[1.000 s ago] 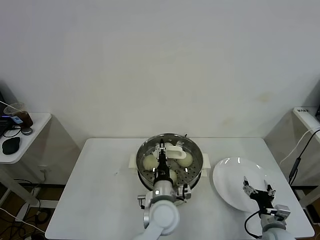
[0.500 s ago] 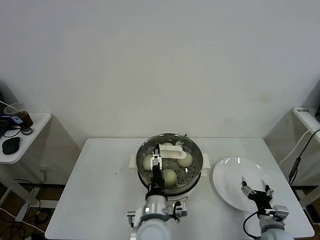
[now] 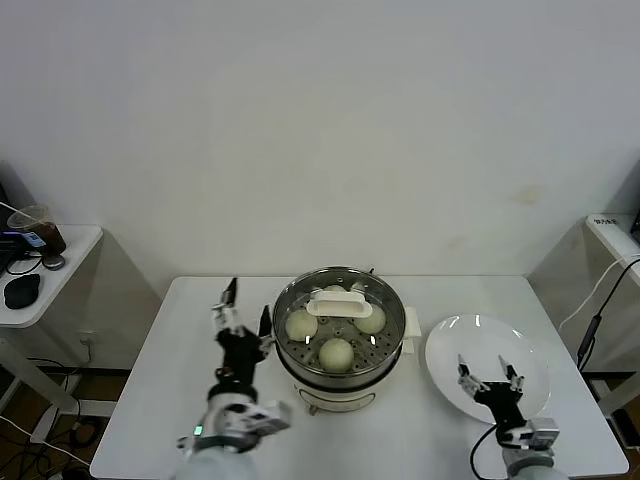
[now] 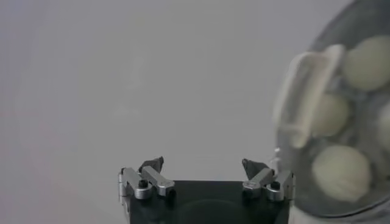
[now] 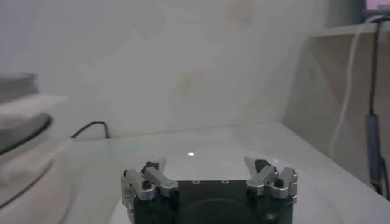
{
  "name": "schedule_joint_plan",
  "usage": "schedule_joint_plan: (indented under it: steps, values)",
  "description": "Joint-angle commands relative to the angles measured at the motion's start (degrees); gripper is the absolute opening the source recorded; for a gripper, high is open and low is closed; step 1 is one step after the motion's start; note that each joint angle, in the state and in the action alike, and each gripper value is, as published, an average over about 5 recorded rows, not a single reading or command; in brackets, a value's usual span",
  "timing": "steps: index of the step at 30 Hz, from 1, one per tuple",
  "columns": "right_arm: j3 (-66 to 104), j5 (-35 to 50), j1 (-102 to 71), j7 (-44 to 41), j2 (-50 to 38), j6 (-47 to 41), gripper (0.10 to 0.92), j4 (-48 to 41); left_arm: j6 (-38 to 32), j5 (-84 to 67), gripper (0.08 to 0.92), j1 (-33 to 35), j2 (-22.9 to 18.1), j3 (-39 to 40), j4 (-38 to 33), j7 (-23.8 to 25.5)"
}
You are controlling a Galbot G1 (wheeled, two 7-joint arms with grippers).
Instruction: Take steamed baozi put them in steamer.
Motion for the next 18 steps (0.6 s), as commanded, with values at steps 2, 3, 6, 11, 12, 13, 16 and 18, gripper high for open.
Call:
schedule_joint_plan:
  steps: [2, 3, 6, 11, 12, 13, 16, 18]
  values:
    - [-4.05, -4.76, -3.43, 0.99, 1.21, 4.08, 0.823, 3.51, -33.92, -57.86, 0.823, 12.97, -1.5, -24.96, 9.96, -6.54]
    - [-4.11, -4.2, -3.58, 1.1, 1.37, 4.18, 0.823, 3.49, -36.13, -57.51, 0.823, 13.77, -1.64, -24.03, 11.07, -6.8]
    - [-4.28, -2.84, -4.05, 1.37, 1.65, 3.86, 0.823, 3.71, -38.35, -56.68, 0.823, 15.65, -2.33, -21.54, 12.62, -7.39]
    - [-4.62, -2.47, -5.05, 2.23, 1.68, 2.91, 0.823, 3.9, -35.81, -56.27, 0.823, 18.23, -3.34, -18.93, 13.49, -7.73]
    - [-4.77, -2.55, -5.32, 2.4, 1.56, 2.94, 0.823, 3.93, -34.81, -56.2, 0.823, 18.78, -3.54, -18.67, 13.55, -7.75]
    - [-4.85, -2.69, -5.59, 2.42, 1.45, 3.04, 0.823, 4.04, -33.94, -56.12, 0.823, 19.23, -3.72, -18.52, 13.6, -7.72]
    - [-4.16, -4.2, -6.6, 1.5, 1.31, 2.06, 0.823, 5.32, -30.02, -55.7, 0.823, 20.23, -4.07, -18.39, 13.36, -7.81]
    - [-3.15, -4.84, -7.15, 1.02, 1.39, 0.25, 0.823, 6.57, -27.57, -55.6, 0.823, 20.6, -4.1, -18.51, 13.02, -7.94]
